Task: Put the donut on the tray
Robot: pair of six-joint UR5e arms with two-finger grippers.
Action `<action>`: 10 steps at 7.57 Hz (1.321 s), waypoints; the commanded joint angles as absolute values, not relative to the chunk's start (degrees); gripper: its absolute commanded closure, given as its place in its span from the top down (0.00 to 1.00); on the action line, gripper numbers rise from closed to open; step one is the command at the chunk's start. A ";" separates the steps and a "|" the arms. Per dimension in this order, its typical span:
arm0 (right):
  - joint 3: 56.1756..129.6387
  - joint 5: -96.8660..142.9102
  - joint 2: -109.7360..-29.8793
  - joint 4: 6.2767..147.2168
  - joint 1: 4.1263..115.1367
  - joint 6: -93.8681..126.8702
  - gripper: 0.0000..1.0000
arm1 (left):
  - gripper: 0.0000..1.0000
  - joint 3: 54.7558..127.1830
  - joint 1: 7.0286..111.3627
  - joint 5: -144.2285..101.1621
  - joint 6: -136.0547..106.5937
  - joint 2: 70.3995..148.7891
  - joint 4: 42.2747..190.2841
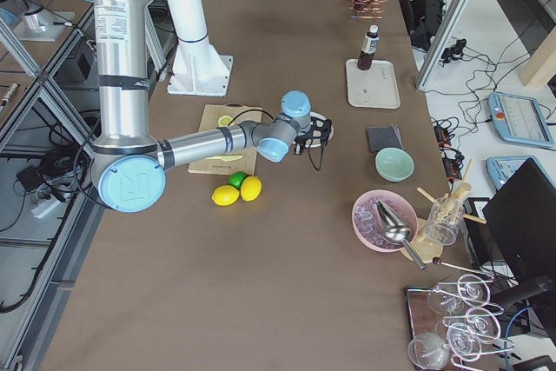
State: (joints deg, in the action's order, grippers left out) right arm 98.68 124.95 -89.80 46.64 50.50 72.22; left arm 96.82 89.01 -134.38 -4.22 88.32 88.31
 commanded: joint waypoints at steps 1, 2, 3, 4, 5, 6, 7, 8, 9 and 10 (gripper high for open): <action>99.41 136.13 -89.38 46.58 60.10 71.63 0.00 | 0.98 96.94 89.03 -134.38 -4.22 88.24 88.33; 99.14 136.14 -89.30 46.58 61.25 71.54 0.00 | 0.98 96.94 89.03 -134.38 -4.22 88.24 88.33; 98.88 136.06 -89.04 46.67 61.69 71.80 0.00 | 0.98 96.94 89.03 -134.38 -4.22 88.24 88.33; 97.31 135.62 -85.99 46.76 61.70 72.59 0.00 | 0.98 96.94 88.86 -134.38 -4.22 88.24 88.33; 92.77 135.44 -80.91 46.67 61.61 76.08 0.00 | 0.98 96.94 88.86 -134.38 -4.22 88.24 88.33; 88.81 135.18 -75.20 46.76 61.26 80.81 0.00 | 0.98 96.94 88.86 -134.38 -4.22 88.33 88.33; 84.85 133.17 -70.10 46.76 60.22 85.64 0.00 | 0.98 96.94 88.86 -134.47 -4.22 88.42 88.33; 80.73 129.67 -64.83 46.84 58.55 88.91 0.00 | 0.98 96.94 88.86 -134.47 -4.31 88.50 88.33; 76.51 126.07 -59.64 47.02 56.45 92.86 0.00 | 0.98 96.68 88.77 -134.47 -4.31 88.68 88.33; 72.90 121.42 -54.63 47.20 53.90 97.69 0.00 | 0.98 96.68 88.77 -134.47 -4.31 88.59 88.24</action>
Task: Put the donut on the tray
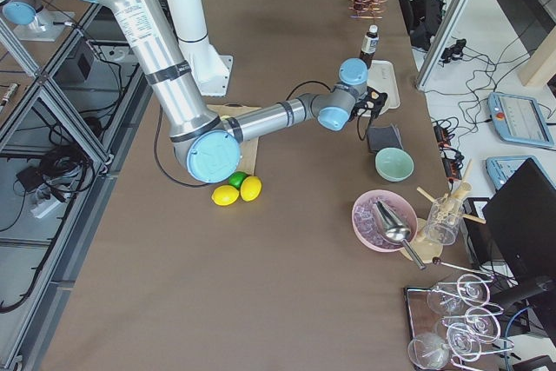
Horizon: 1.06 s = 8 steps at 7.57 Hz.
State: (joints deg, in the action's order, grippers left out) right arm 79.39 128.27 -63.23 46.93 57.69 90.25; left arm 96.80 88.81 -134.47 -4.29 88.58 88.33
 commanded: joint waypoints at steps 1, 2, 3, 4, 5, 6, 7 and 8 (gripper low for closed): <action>69.82 117.29 -50.75 47.37 51.53 102.08 0.00 | 0.98 96.59 88.68 -134.47 -4.39 88.59 88.24; 66.65 111.94 -48.19 47.29 48.81 104.39 0.00 | 0.98 96.50 88.68 -134.47 -4.39 88.59 88.24; 63.75 108.84 -46.08 47.29 46.87 104.59 0.00 | 0.98 96.42 88.68 -134.47 -4.31 88.51 88.24; 59.89 108.20 -43.71 47.20 46.15 104.59 0.00 | 0.98 96.42 88.68 -134.47 -4.31 88.51 88.24; 58.11 107.93 -42.20 47.20 45.88 104.59 0.00 | 0.98 96.42 88.68 -134.47 -4.31 88.51 88.24; 58.01 107.84 -41.84 47.20 45.53 104.59 0.00 | 0.98 96.42 88.68 -134.47 -4.31 88.51 88.24; 57.92 107.75 -41.75 47.28 45.18 104.59 0.00 | 0.98 96.33 88.68 -134.47 -4.31 88.51 88.24; 57.83 107.49 -41.66 47.20 44.91 104.59 0.00 | 0.98 96.15 88.68 -134.47 -4.31 88.51 88.24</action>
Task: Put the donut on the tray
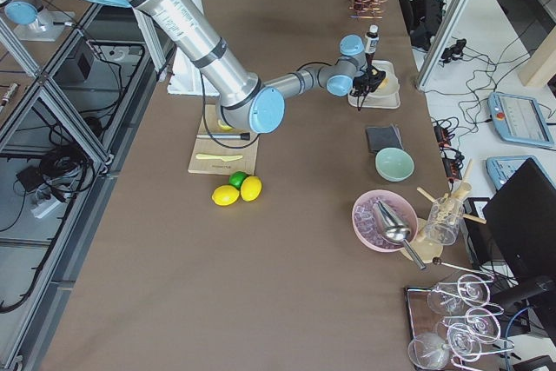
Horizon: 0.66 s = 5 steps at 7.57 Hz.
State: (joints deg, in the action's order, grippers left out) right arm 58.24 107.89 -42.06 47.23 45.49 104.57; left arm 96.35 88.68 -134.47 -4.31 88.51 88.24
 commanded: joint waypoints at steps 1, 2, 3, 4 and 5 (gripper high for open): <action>57.75 107.49 -41.40 47.20 44.91 104.59 0.07 | 0.98 96.24 88.68 -134.47 -4.31 88.51 88.24; 57.14 107.14 -41.31 47.20 44.74 104.50 0.97 | 0.98 96.24 88.68 -134.47 -4.31 88.51 88.24; 57.04 106.18 -41.22 47.20 44.56 104.50 0.99 | 0.98 96.24 88.68 -134.47 -4.31 88.51 88.24; 57.04 106.17 -41.22 47.20 44.56 104.50 0.99 | 0.98 96.24 88.68 -134.47 -4.31 88.59 88.24; 57.04 106.17 -41.22 47.20 44.56 104.50 0.99 | 0.98 96.24 88.68 -134.47 -4.31 88.59 88.24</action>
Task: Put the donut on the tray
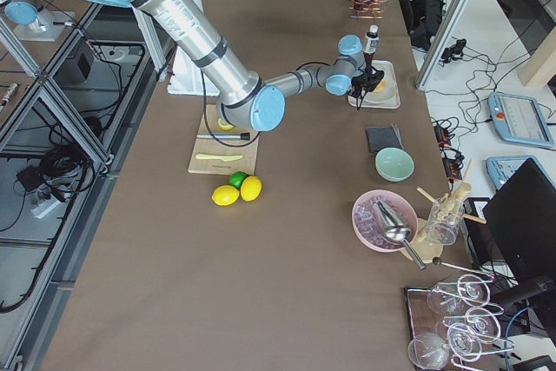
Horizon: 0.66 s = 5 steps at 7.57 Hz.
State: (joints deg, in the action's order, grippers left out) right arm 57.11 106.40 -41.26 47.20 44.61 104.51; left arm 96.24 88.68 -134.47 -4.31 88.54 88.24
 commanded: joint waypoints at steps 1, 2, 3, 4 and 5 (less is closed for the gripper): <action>57.56 106.00 -41.22 47.02 44.56 104.41 0.99 | 0.98 96.24 88.68 -134.47 -4.31 88.59 88.24; 60.09 106.17 -41.83 47.02 44.91 104.15 1.00 | 0.98 96.33 88.68 -134.47 -4.39 88.59 88.24; 65.51 107.04 -44.53 47.20 45.96 102.41 1.00 | 0.98 96.33 88.68 -134.47 -4.39 88.59 88.24; 69.48 108.88 -46.30 47.37 47.45 100.91 1.00 | 0.98 96.42 88.68 -134.47 -4.31 88.51 88.24; 72.74 111.16 -48.58 47.72 50.07 100.81 1.00 | 0.98 96.42 88.68 -134.39 -4.31 88.51 88.24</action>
State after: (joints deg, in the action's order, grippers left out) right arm 66.50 107.94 -45.01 47.28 46.64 101.99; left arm 96.36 88.68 -134.47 -4.35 88.56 88.24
